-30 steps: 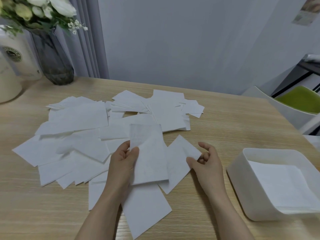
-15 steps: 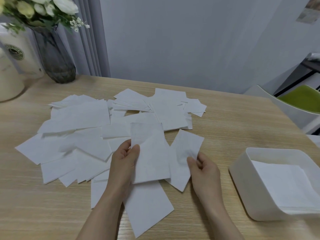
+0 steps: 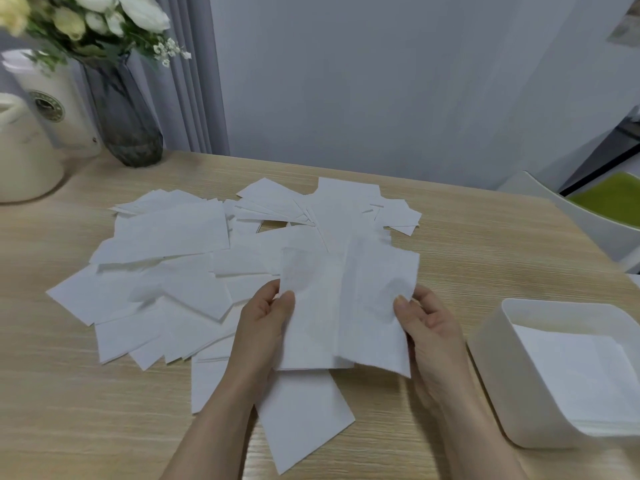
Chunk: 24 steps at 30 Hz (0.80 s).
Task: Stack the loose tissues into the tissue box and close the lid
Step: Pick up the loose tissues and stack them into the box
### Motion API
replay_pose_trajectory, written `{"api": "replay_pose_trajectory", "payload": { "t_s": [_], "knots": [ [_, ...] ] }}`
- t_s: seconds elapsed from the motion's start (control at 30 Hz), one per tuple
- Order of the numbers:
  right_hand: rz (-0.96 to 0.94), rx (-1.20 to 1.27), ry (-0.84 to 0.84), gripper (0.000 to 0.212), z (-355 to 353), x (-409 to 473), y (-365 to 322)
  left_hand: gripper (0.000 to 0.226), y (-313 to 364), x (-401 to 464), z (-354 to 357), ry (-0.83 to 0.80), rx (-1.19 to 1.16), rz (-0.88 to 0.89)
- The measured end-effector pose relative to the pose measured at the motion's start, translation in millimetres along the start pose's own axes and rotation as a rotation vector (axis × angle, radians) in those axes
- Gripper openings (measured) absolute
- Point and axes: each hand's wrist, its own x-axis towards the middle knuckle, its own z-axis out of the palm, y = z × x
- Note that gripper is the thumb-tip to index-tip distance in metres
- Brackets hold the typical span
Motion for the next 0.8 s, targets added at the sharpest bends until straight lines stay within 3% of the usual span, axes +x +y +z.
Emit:
{"api": "replay_pose_trajectory", "payload": {
  "t_s": [0.37, 0.8],
  "knots": [
    [-0.038, -0.175, -0.111, 0.013, 29.6, -2.1, 17.0, 0.020, 0.9, -1.8, 5.6, -0.023, -0.080, -0.025],
    [-0.094, -0.256, -0.069, 0.011, 34.8, 0.4, 16.7, 0.022, 2.2, -3.8, 6.9, -0.080, -0.131, -0.027]
  ]
}}
